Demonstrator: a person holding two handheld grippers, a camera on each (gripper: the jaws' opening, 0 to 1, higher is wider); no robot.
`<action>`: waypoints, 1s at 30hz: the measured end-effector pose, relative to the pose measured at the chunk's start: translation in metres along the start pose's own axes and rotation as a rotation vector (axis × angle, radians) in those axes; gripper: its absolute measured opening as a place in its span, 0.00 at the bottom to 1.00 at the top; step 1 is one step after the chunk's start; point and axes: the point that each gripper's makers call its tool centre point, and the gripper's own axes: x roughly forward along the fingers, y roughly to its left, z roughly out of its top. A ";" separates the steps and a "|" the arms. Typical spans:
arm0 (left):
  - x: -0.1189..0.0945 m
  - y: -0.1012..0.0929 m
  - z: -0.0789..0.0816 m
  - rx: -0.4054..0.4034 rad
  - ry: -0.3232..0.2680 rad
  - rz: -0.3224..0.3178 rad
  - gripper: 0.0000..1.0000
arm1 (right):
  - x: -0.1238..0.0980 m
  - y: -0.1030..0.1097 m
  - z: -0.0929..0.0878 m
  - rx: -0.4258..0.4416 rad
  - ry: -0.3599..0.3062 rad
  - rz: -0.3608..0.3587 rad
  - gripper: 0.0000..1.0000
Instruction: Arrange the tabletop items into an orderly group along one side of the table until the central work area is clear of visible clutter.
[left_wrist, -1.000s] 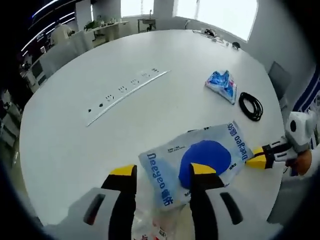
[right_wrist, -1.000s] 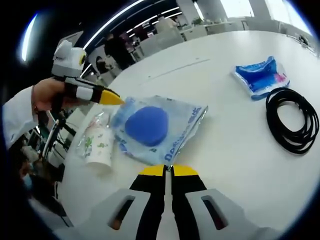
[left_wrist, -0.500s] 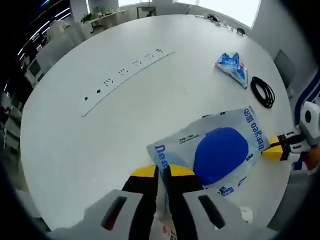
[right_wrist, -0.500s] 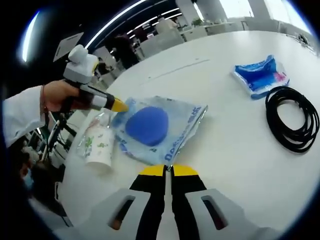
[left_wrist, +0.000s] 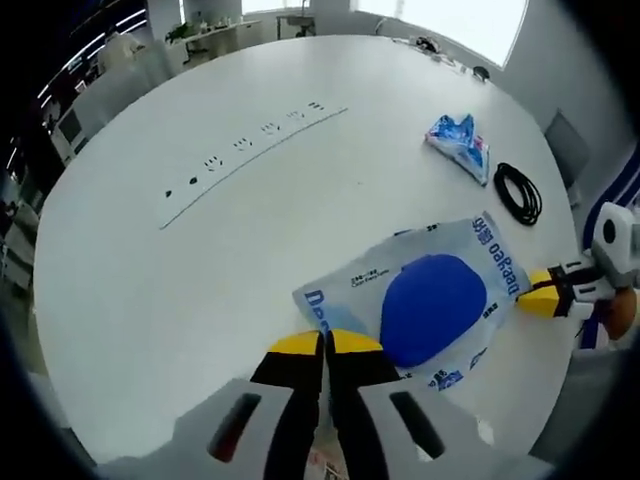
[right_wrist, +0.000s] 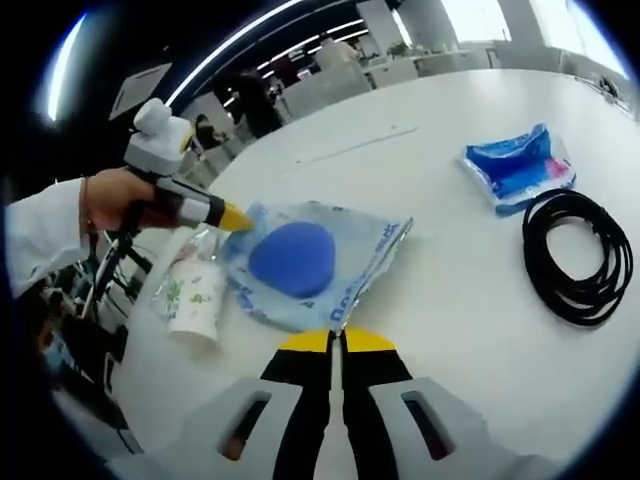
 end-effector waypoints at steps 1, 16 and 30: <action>-0.001 0.000 0.002 -0.003 -0.010 -0.001 0.00 | -0.001 -0.001 0.003 -0.003 -0.005 -0.002 0.00; -0.020 -0.006 0.021 -0.040 -0.100 0.008 0.00 | -0.012 -0.016 0.046 -0.072 -0.071 -0.015 0.00; -0.030 -0.019 0.036 -0.090 -0.175 0.003 0.00 | -0.018 -0.040 0.089 -0.162 -0.114 -0.046 0.00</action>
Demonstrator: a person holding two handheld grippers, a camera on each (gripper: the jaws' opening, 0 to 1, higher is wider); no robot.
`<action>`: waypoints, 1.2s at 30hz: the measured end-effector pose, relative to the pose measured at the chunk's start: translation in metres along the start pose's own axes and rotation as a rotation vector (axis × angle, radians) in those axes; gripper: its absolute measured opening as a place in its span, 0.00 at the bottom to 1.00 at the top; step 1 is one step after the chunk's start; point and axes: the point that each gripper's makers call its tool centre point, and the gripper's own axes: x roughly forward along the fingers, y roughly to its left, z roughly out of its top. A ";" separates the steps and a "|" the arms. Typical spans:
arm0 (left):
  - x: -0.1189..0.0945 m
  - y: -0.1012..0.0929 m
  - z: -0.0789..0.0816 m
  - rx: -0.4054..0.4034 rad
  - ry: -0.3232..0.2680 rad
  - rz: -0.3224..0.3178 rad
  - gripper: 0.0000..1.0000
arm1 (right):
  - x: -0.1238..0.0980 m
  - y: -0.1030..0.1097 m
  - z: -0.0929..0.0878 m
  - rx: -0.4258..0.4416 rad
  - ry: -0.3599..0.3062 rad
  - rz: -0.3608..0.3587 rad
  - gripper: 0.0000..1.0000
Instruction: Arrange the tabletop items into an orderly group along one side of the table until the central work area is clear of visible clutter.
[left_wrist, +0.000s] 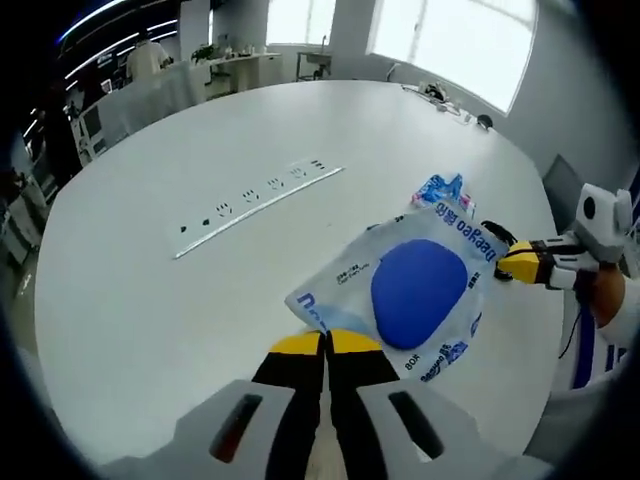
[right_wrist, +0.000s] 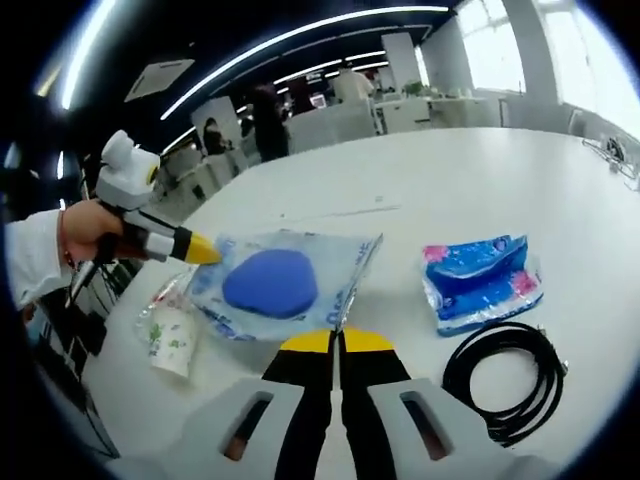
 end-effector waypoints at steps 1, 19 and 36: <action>-0.001 -0.002 0.001 -0.006 -0.007 -0.001 0.00 | 0.001 -0.003 0.003 -0.010 -0.003 -0.002 0.00; 0.022 -0.004 0.007 -0.048 -0.032 0.004 0.00 | 0.026 -0.032 0.002 -0.134 0.052 -0.032 0.00; 0.046 -0.003 -0.005 -0.074 -0.005 -0.013 0.00 | 0.044 -0.046 -0.018 -0.118 0.094 -0.055 0.00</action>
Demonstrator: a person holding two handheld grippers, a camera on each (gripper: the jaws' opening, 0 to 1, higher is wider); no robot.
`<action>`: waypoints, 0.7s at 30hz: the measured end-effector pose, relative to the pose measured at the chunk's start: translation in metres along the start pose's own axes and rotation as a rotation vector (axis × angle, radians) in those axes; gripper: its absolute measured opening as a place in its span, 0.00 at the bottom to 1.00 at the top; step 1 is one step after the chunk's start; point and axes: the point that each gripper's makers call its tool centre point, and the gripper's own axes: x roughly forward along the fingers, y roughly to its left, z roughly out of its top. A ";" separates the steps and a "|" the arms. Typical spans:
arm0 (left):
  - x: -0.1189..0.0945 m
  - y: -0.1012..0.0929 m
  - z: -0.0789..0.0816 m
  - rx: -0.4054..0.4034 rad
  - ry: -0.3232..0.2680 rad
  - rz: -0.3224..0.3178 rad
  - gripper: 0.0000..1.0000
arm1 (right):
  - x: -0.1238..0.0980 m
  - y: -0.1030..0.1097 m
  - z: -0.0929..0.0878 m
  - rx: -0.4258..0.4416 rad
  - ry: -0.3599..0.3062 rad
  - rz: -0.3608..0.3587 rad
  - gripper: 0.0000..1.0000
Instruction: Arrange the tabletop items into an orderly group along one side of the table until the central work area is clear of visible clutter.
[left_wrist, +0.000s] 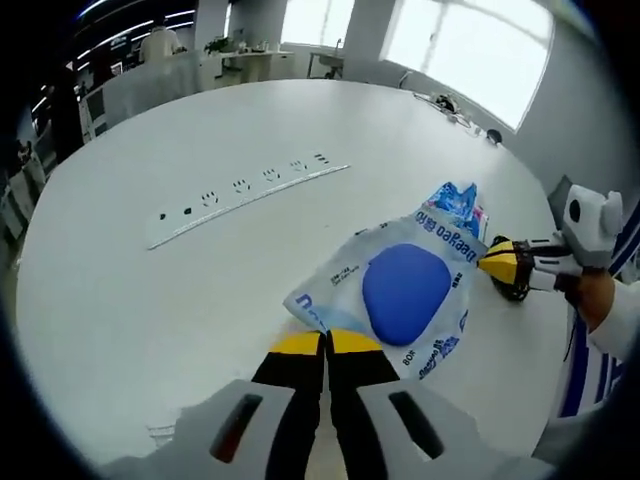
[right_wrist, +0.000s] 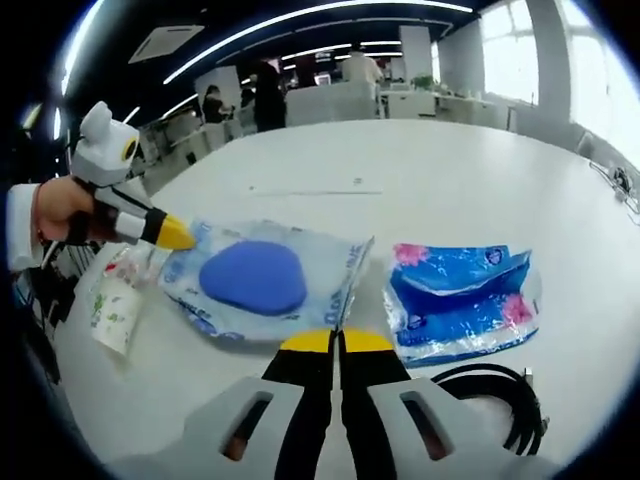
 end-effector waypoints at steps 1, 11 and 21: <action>0.001 0.000 0.000 -0.004 -0.001 -0.001 0.00 | 0.001 0.000 -0.001 0.004 0.003 0.000 0.00; 0.004 0.001 -0.005 -0.012 0.010 -0.003 0.00 | 0.005 -0.003 -0.008 0.010 0.010 -0.011 0.00; 0.005 0.002 -0.007 -0.031 0.002 -0.001 0.00 | 0.005 -0.005 -0.008 0.034 -0.005 -0.007 0.00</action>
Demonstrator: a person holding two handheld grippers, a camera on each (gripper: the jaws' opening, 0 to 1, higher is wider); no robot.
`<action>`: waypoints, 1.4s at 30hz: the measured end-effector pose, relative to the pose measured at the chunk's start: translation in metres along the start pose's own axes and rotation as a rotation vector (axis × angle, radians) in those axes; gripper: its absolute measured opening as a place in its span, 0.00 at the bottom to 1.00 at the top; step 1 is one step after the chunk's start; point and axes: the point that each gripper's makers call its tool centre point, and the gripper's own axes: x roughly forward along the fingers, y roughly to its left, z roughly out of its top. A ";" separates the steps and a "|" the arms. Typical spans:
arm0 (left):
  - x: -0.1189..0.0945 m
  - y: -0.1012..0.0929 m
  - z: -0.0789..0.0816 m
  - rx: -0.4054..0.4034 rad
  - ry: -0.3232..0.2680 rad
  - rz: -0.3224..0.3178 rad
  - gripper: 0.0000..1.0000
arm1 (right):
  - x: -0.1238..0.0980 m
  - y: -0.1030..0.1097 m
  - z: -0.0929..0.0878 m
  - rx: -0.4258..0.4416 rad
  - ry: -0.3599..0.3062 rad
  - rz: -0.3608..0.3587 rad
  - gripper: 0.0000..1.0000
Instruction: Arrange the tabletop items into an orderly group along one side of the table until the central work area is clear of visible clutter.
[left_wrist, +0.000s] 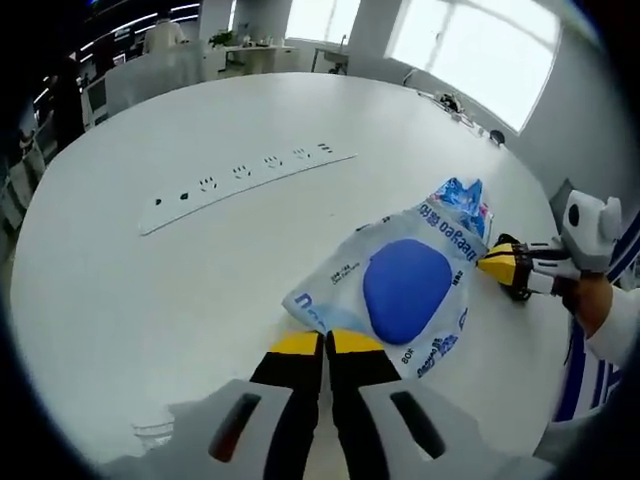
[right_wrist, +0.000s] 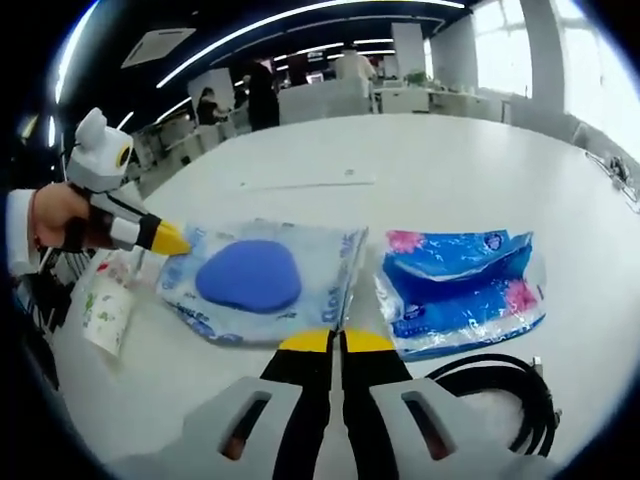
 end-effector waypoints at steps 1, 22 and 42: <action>0.000 0.001 0.000 -0.007 0.000 0.001 0.00 | 0.000 0.000 0.001 0.013 -0.005 0.002 0.00; -0.004 0.003 0.000 -0.012 -0.009 0.008 0.15 | -0.006 0.001 0.000 0.027 -0.014 0.000 0.06; -0.023 0.006 0.004 -0.006 -0.033 0.021 0.32 | -0.021 0.008 0.006 0.030 -0.029 0.005 0.18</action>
